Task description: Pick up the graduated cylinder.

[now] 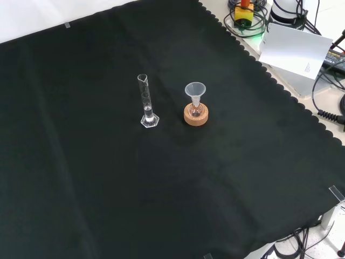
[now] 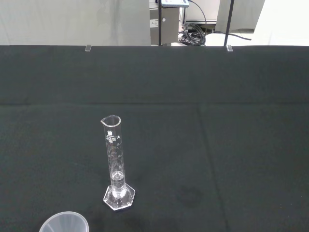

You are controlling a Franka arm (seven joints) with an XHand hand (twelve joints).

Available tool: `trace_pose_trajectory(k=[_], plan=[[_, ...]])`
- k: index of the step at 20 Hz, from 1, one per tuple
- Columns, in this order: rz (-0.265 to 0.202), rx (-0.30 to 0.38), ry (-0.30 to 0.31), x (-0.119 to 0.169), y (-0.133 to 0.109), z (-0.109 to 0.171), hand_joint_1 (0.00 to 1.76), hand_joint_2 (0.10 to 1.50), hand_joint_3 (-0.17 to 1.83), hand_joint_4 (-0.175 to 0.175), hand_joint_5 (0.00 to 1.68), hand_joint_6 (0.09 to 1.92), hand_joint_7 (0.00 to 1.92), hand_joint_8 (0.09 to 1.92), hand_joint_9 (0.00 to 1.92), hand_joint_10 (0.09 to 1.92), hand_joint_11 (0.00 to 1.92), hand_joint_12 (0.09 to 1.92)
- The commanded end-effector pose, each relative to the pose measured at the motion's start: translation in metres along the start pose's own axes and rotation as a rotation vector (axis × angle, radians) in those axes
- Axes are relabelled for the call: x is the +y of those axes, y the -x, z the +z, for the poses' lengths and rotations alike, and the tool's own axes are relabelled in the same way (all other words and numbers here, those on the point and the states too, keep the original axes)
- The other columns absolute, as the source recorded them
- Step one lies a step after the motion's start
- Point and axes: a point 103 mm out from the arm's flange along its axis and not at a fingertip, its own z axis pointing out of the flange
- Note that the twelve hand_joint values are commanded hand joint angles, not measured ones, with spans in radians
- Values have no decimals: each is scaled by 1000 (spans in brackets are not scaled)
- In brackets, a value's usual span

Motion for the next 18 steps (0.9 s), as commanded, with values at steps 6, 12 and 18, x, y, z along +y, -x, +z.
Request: trace_pose_trajectory(k=[6,12,18], plan=[[-12,-13,12,0,-1,-5,0,1207,375,-21,201,87,0,414,84,665,0,1319],[-21,-16,-3,3,2,1,0,1215,359,-22,211,87,0,423,89,666,0,1320],[14,-5,-30,9,18,23,0,1225,336,-23,222,87,0,443,99,668,0,1333]])
